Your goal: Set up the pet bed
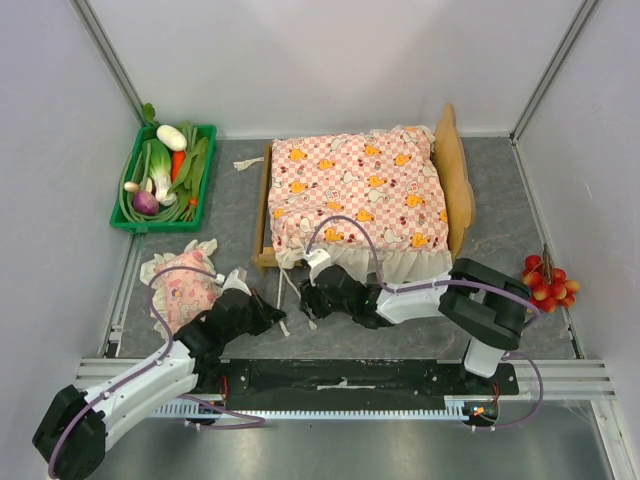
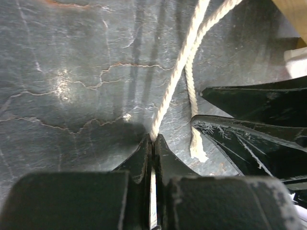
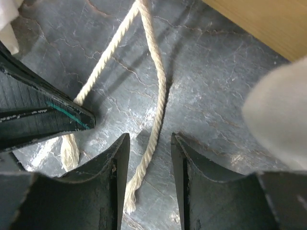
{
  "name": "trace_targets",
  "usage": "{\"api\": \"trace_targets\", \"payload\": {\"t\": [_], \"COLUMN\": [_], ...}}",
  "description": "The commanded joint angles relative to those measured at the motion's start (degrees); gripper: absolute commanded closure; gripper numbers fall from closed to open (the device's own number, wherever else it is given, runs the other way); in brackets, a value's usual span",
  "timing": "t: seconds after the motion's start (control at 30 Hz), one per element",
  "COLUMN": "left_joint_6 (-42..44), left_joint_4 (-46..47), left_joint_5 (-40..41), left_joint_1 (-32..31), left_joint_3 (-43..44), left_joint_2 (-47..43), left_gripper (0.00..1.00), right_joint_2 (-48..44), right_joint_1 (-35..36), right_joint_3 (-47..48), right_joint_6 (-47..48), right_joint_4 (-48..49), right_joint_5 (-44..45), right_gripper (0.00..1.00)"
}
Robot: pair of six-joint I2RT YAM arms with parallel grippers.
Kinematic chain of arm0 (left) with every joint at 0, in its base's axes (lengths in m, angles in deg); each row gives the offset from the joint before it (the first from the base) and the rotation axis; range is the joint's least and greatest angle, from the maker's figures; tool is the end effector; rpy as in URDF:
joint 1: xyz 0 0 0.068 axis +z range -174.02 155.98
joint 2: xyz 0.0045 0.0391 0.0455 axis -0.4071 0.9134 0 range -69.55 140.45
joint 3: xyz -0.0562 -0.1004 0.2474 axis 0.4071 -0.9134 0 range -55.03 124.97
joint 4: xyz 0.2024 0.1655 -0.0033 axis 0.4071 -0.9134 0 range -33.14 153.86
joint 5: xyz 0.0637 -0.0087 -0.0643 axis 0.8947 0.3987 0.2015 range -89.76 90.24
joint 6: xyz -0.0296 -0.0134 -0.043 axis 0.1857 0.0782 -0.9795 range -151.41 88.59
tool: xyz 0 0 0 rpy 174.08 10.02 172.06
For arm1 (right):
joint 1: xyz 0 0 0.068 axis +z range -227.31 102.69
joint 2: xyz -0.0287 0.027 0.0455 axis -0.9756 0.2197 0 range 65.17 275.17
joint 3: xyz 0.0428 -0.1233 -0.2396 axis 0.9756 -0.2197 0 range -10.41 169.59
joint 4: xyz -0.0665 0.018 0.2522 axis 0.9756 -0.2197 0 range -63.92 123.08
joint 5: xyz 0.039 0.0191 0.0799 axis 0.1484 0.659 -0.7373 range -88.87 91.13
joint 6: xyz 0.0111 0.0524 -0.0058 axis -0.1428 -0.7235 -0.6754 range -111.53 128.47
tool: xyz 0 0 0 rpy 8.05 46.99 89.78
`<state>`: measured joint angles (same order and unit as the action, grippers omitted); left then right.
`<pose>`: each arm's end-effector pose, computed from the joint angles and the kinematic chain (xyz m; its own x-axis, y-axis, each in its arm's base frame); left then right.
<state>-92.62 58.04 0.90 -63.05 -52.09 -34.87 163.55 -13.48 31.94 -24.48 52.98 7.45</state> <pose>0.1010 -0.0815 0.1192 -0.7737 -0.5008 -0.3880 -0.1151 0.7134 -0.6913 0.1506 0.2976 0.1406 -0.6821 -0.1622 -0.7130 -0.5741 0.7227 0.3848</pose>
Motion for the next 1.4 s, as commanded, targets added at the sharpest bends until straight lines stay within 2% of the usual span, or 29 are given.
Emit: {"api": "trace_targets", "payload": {"t": [0.0,0.1,0.13,0.2,0.23,0.3,0.43,0.57,0.77,0.97,1.23,1.37], "left_joint_6": [3.5,4.8,5.0,5.7,5.8,6.4,7.7,9.1,9.9,10.9,10.8,10.3], "left_joint_4": [-0.5,-0.5,-0.7,-0.3,-0.2,-0.2,-0.9,-2.5,-2.9,-2.7,-3.9,-4.2], "left_joint_5": [1.4,1.1,1.1,0.9,0.8,0.7,0.5,0.6,0.4,-0.4,-0.4,-0.4], "left_joint_1": [-0.1,-0.1,-0.1,-0.1,-0.1,-0.1,-0.1,-0.1,-0.1,-0.1,-0.1,-0.1], "left_joint_3": [2.3,3.6,3.8,4.5,4.7,5.2,5.9,6.9,7.3,7.7,7.5,7.1], "left_joint_2": [1.7,3.3,3.6,4.5,4.8,5.3,6.2,6.5,6.5,6.4,4.9,3.0], "left_gripper": [0.98,0.98,0.98,0.98,0.98,0.98,0.98,0.98,0.98,0.98,0.98,0.98], "right_joint_2": [4.3,6.4,6.7,7.3,7.5,7.5,3.2,-5.3,-10.8,-8.5,-5.0,1.6], "right_joint_1": [0.8,1.9,2.5,3.0,3.7,3.8,4.7,4.7,4.6,4.3,-0.1,-2.0], "right_joint_3": [4.8,6.9,7.1,7.1,7.0,6.0,3.3,0.4,1.4,4.1,13.2,20.8], "right_joint_6": [1.7,3.2,3.2,3.3,3.4,3.8,4.2,4.5,7.1,10.6,11.4,9.4], "right_joint_4": [-2.6,-8.2,-10.5,-11.9,-12.6,-12.8,-10.2,-6.7,-6.2,-4.2,0.3,3.1], "right_joint_5": [2.3,7.6,8.8,10.8,11.1,10.0,7.7,6.2,2.8,0.4,-5.4,-6.2], "right_gripper": [0.52,0.56,0.66,0.76,0.9,1.0,1.0,1.0,1.0,1.0,1.0,1.0]}}
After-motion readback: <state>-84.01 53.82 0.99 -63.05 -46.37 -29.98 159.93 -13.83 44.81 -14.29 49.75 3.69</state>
